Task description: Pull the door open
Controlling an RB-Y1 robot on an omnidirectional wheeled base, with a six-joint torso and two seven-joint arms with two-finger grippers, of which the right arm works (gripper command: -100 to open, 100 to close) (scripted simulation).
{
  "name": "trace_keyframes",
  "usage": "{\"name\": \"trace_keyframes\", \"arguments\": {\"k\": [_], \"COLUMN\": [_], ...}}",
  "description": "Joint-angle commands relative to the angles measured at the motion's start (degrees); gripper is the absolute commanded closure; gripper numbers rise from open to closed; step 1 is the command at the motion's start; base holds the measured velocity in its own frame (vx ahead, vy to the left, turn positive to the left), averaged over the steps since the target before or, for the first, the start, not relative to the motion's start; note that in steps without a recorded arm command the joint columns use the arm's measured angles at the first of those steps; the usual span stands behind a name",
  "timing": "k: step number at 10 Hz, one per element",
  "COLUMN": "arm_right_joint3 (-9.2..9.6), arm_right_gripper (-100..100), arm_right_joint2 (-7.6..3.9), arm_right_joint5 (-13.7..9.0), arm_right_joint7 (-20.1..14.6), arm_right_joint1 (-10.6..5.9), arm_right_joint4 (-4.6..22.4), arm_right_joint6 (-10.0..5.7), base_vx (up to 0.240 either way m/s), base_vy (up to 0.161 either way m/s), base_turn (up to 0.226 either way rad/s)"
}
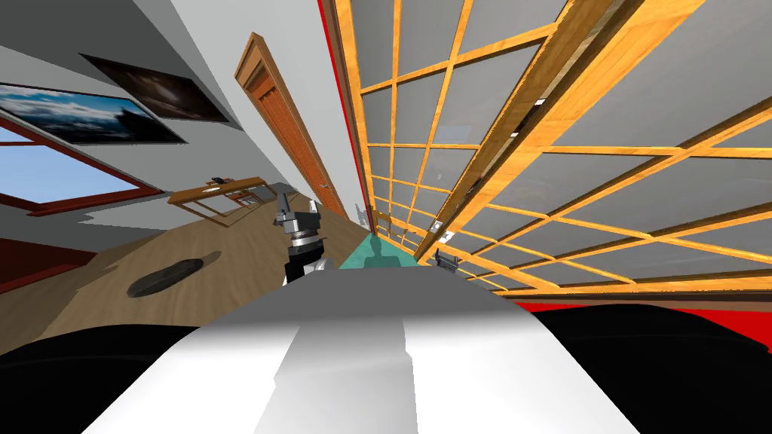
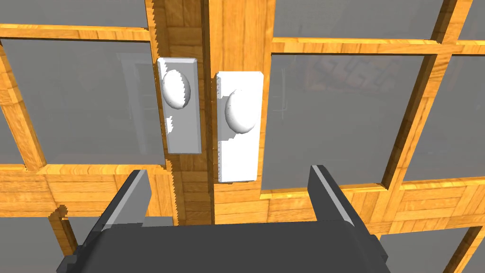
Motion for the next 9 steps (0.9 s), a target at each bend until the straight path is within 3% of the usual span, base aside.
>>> {"name": "trace_keyframes", "arguments": {"k": [1,4,5,9], "arm_right_joint3": [0.69,1.73,1.61,2.01], "arm_right_gripper": [-100,-100,-100,-100], "arm_right_joint2": [-0.58,-1.69,-1.41,-1.53], "arm_right_joint5": [-1.72,-4.58,-3.77,-4.16], "arm_right_joint7": [-1.72,-4.36,-4.18,-5.36], "arm_right_joint1": [-0.41,-1.01,-1.04,1.61], "arm_right_joint4": [1.96,4.82,4.92,7.22], "arm_right_joint6": [-0.88,-2.19,-2.11,-1.92], "base_vx": [0.127,0.140,0.069,-0.156], "base_vy": [-0.068,-0.086,-0.040,0.032], "base_turn": [0.105,0.113,0.030,-0.107]}}
